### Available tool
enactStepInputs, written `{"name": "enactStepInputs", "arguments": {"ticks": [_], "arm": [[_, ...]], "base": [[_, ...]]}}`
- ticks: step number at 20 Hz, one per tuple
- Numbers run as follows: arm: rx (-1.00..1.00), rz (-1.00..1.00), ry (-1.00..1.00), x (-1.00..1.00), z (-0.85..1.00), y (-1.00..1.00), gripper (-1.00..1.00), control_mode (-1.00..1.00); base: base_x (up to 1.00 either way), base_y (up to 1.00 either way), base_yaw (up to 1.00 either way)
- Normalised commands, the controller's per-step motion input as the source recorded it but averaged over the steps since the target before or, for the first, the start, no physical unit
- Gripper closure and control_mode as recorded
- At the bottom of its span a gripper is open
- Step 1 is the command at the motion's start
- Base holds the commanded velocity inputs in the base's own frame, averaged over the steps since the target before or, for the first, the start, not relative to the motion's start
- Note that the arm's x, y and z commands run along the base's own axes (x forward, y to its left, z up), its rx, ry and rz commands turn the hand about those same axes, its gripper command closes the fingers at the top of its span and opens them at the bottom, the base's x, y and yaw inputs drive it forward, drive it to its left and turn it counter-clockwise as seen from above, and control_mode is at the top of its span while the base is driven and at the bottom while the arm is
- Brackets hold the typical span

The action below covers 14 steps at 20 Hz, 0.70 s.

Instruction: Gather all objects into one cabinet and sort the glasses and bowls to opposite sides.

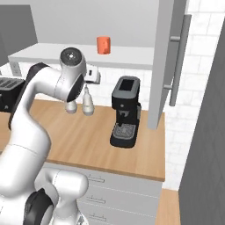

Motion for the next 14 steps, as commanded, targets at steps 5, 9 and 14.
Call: {"name": "enactStepInputs", "arguments": {"ticks": [5,9,14], "arm": [[0.05,0.02,-0.08,0.96,0.57,-0.03,-1.00,-1.00],[0.00,0.04,-0.03,0.41,0.59,-0.17,-1.00,-1.00],[0.00,0.03,-0.04,0.28,0.48,-0.31,-1.00,-1.00]], "base": [[0.00,0.00,0.00],[0.00,0.00,0.00],[0.00,0.00,0.00]]}}
